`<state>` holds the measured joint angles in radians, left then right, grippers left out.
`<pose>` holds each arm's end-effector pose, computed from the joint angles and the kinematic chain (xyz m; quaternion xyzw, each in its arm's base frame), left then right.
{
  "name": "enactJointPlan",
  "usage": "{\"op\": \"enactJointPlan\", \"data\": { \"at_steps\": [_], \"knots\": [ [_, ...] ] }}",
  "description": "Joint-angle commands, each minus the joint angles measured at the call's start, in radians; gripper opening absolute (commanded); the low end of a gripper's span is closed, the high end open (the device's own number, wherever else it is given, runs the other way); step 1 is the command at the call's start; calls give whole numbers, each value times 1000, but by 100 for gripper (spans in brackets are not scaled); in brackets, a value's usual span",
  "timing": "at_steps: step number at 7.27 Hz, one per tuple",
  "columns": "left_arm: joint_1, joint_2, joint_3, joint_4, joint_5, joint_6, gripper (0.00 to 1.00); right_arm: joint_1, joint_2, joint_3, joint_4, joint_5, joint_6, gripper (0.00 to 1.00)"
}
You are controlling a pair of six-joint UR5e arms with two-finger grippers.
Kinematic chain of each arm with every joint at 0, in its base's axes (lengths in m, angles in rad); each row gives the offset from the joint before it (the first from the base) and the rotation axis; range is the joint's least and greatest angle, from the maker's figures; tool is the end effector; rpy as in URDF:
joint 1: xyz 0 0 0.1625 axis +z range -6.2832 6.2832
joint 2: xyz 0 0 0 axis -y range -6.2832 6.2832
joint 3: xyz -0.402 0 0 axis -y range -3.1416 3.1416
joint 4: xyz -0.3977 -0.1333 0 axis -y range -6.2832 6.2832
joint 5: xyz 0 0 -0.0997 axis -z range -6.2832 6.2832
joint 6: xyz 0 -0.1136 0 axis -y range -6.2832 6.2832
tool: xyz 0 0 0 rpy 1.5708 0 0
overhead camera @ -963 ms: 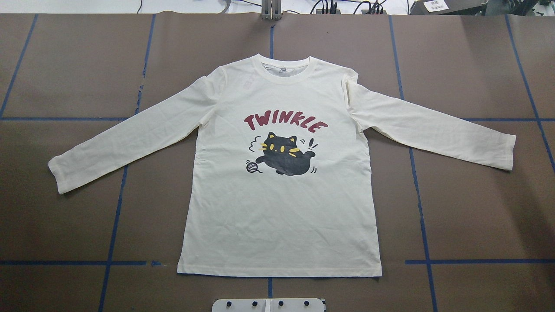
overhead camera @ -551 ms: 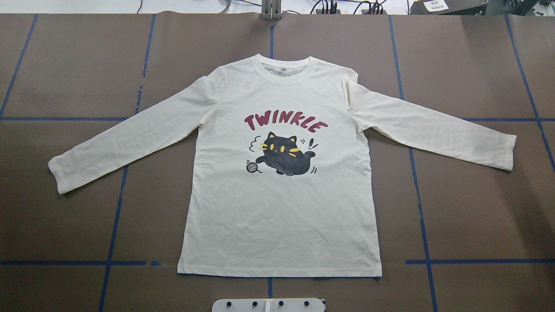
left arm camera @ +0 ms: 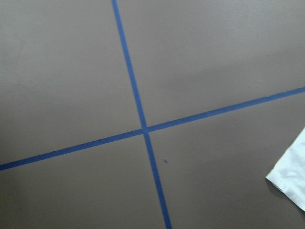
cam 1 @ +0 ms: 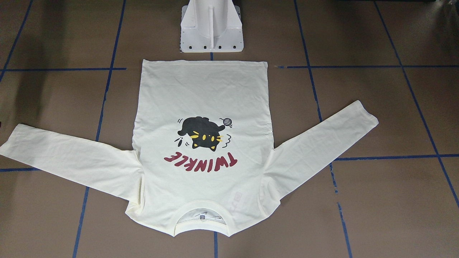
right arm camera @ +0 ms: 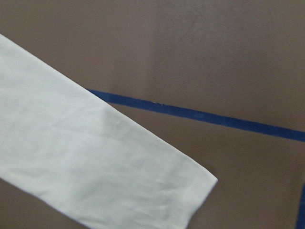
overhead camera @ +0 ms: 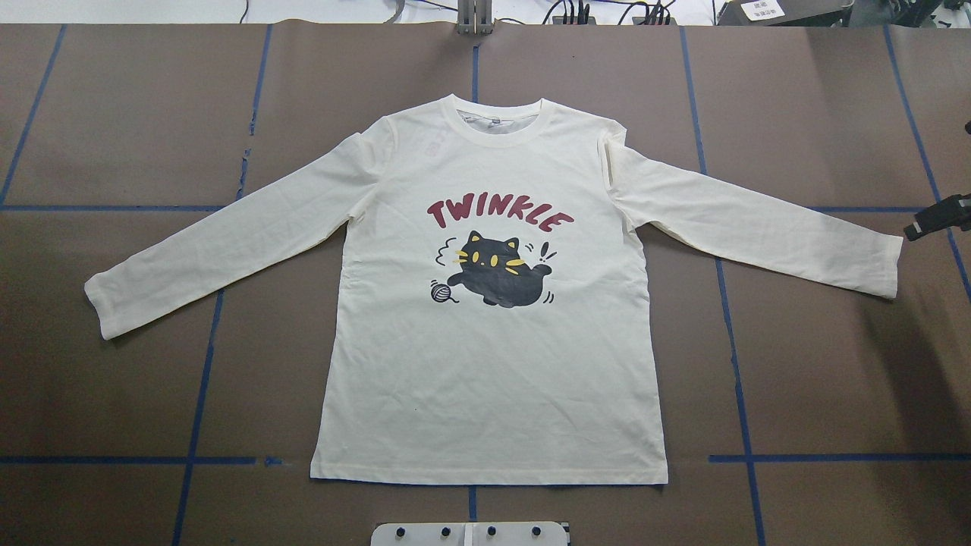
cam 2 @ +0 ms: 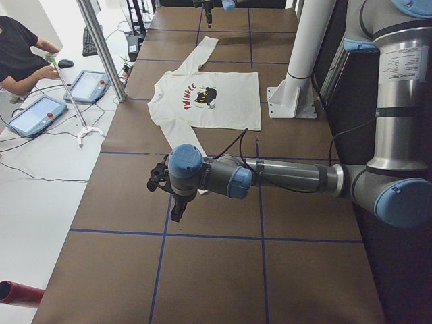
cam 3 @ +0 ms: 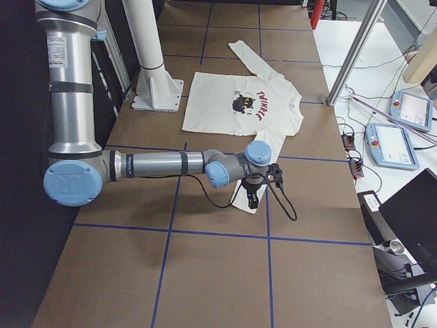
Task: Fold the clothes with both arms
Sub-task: 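Move the right gripper to the sleeve cuff farthest from the left arm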
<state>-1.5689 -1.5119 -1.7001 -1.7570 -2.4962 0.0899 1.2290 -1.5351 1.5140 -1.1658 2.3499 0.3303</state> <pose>-0.0416 -0.4869 0.5766 0.1339 0.4372 0.0978 0.8839 -0.1288 -0.5217 0.6102 0.0437 -0.4101 -0.0777 0.9077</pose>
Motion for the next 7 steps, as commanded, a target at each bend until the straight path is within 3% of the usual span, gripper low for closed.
{"op": "enactJointPlan", "data": {
  "at_steps": [1,7],
  "knots": [
    [13,2,0,-32,-52,-22,100,-113,68,-141,202,-30,275,100],
    [38,1,-6,-47,-52,-87,100,-72,50,-175,199,-139,277,86]
  ]
}}
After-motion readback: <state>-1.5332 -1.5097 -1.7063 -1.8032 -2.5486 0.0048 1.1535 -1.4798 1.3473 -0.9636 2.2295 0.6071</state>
